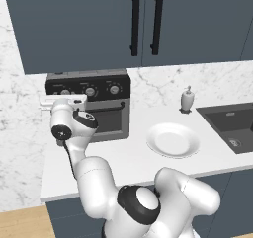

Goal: Pick up the kebab skewer and baguette bread, and place them inside the toaster oven. Close the toaster oven door and start by setting the timer.

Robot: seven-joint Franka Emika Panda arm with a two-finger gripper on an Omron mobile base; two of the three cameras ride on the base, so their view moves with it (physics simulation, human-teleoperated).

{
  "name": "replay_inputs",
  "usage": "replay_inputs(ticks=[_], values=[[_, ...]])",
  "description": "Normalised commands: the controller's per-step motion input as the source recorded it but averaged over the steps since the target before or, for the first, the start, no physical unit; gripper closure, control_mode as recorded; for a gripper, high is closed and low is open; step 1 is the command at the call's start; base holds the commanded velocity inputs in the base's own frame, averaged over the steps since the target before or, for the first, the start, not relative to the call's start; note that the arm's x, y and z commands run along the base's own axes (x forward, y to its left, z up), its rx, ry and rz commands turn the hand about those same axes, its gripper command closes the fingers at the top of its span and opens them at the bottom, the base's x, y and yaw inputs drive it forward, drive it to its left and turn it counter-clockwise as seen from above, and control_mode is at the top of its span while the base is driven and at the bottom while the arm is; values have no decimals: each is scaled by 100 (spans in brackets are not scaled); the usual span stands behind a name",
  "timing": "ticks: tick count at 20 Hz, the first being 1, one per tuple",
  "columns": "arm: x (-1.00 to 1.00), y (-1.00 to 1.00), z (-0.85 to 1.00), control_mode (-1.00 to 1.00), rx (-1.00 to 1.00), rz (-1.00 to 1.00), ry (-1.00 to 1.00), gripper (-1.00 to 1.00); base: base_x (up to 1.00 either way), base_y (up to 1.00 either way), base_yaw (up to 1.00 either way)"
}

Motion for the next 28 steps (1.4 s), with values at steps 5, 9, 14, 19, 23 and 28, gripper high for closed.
replay_inputs(ticks=[5,9,14,19,23,28], values=[[0,0,0,-100,0,0,0,100,0,0,0],[0,-1,0,-100,0,0,0,100,0,0,0],[0,0,0,-100,0,0,0,100,0,0,0],[-2,0,0,-100,1,0,0,100,0,0,0],[-2,0,0,-100,5,0,0,100,0,0,0],[-2,0,0,-100,9,-1,0,100,0,0,0]])
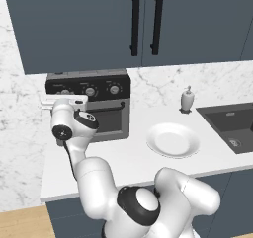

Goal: Pick up the kebab skewer and baguette bread, and place them inside the toaster oven. Close the toaster oven door and start by setting the timer.

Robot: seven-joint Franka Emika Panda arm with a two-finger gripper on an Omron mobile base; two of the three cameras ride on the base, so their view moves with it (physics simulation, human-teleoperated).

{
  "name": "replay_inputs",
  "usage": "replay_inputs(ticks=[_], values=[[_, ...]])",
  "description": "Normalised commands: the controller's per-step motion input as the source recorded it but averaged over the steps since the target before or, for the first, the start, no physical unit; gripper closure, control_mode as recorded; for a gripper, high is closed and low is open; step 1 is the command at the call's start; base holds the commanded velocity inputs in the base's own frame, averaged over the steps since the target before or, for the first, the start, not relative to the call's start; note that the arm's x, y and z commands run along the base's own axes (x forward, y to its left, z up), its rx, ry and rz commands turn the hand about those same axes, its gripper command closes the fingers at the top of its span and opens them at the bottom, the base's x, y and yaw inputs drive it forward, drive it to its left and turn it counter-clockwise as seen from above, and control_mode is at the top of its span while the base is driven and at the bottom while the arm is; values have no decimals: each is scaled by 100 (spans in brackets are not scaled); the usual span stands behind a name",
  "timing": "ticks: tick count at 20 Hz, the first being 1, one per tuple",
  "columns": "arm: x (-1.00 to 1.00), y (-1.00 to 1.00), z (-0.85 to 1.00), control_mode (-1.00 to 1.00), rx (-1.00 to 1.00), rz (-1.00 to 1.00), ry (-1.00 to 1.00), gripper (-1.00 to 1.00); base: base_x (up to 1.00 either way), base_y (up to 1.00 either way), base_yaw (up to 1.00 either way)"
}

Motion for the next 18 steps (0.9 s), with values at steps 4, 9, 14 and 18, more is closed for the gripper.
replay_inputs(ticks=[4,9,14,18], values=[[0,0,0,-100,11,-4,0,100,0,0,0],[0,0,0,-100,13,-7,0,100,0,0,0],[2,0,0,-100,17,-8,0,100,0,0,0],[12,0,0,-100,19,-10,0,100,0,0,0]])
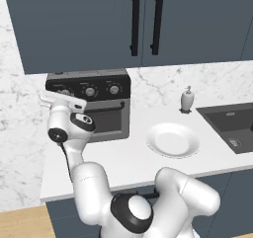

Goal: Pick up the kebab skewer and baguette bread, and place them inside the toaster oven. Close the toaster oven door and start by setting the timer.

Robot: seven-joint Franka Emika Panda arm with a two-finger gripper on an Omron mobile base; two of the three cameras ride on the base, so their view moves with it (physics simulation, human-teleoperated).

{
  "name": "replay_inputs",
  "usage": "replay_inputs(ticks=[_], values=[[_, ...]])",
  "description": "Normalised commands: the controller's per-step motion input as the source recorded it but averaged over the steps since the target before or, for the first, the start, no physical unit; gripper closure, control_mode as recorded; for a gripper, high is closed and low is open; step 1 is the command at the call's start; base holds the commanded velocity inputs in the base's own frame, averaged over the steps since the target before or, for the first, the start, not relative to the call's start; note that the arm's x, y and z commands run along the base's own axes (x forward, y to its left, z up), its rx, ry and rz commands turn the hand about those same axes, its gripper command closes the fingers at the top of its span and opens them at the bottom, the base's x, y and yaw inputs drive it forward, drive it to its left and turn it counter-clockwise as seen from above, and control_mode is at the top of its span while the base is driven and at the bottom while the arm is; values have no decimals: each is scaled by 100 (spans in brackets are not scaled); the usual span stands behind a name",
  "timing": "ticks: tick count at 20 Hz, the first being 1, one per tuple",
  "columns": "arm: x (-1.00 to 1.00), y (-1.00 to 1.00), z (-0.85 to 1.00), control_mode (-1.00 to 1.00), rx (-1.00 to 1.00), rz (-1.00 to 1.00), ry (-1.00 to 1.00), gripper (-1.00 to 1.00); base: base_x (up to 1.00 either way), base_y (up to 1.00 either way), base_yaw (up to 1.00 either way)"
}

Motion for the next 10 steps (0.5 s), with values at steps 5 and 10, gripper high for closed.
replay_inputs(ticks=[5,10], values=[[14,0,0,-100,21,-12,0,100,0,0,0],[13,0,-5,-100,23,-11,0,100,0,0,0]])
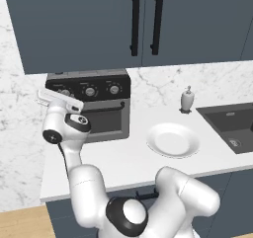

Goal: Pick up the kebab skewer and baguette bread, and place them inside the toaster oven. Close the toaster oven door and start by setting the timer.

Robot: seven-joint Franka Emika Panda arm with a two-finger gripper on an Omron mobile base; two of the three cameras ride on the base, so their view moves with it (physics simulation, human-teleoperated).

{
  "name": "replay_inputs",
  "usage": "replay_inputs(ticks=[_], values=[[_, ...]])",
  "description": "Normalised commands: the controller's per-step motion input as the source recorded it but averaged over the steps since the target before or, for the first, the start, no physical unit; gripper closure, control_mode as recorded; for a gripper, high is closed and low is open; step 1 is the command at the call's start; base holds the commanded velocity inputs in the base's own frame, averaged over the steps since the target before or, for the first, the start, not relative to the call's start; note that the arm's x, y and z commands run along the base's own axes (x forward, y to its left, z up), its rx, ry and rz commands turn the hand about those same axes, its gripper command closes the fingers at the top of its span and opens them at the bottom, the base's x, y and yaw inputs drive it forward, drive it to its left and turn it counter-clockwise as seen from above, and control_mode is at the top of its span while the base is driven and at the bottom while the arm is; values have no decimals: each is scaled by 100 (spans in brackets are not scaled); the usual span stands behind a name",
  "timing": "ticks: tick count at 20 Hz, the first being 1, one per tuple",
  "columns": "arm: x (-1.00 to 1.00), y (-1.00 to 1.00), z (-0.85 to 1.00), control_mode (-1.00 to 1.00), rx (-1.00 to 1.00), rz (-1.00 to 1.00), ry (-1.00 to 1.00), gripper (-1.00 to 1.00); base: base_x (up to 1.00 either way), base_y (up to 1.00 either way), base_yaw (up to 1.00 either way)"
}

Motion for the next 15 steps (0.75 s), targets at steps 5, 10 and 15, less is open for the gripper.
replay_inputs(ticks=[5,10,15], values=[[6,0,0,-100,27,-12,0,100,0,0,0],[1,0,-1,-100,34,-16,-1,100,0,0,0],[0,0,0,-100,37,-19,0,100,0,0,0]])
